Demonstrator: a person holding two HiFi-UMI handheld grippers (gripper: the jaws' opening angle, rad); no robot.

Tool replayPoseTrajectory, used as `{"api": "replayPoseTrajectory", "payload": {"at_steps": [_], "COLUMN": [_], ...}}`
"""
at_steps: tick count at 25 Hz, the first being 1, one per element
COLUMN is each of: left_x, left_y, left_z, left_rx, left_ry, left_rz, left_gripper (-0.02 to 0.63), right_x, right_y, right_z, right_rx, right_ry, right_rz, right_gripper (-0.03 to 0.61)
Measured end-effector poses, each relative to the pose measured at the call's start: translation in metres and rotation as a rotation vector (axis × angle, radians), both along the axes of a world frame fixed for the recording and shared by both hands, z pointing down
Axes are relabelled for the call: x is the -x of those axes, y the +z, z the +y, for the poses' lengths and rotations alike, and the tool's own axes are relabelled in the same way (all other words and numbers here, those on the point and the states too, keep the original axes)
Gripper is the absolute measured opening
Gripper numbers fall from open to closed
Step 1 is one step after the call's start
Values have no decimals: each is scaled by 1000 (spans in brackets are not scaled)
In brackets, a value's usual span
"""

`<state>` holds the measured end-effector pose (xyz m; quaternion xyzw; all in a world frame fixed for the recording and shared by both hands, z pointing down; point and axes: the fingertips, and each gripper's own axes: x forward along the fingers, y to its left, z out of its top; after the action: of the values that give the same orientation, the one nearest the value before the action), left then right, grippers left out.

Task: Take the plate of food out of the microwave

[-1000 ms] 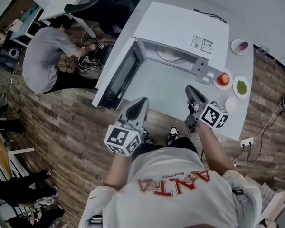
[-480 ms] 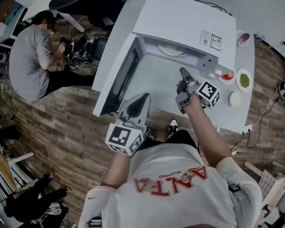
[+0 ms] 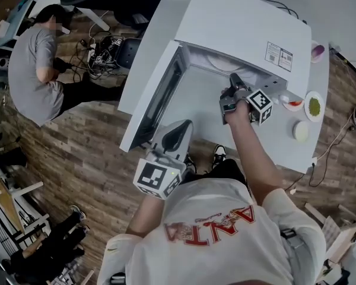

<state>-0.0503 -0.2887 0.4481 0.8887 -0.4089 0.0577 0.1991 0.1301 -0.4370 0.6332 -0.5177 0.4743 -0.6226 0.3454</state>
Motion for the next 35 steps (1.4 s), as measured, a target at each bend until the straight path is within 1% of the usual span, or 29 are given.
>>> {"api": "replayPoseTrajectory", "payload": {"at_steps": [7, 15, 19, 27, 31, 35], "left_x": [-1, 0, 0, -2, -4, -4], "left_y": [1, 1, 3, 6, 5, 6], "left_z": [-5, -11, -13, -15, -16, -16], "left_rx": [-15, -12, -7, -5, 8, 11], "left_ry": [13, 10, 12, 22, 26, 29], "left_rz": [-11, 8, 12, 8, 7, 9], "left_gripper": [9, 9, 9, 9, 9, 9], "right_x": [-4, -4, -3, -2, -1, -2], "right_y": [17, 21, 27, 26, 25, 19], "right_z": [-22, -31, -31, -29, -28, -27], "right_rx": [27, 55, 98, 86, 88, 75], "right_ry": [35, 34, 17, 7, 5, 2], "right_rz": [-12, 19, 43, 41, 21, 35], "right_gripper": [60, 59, 15, 15, 15, 14]}}
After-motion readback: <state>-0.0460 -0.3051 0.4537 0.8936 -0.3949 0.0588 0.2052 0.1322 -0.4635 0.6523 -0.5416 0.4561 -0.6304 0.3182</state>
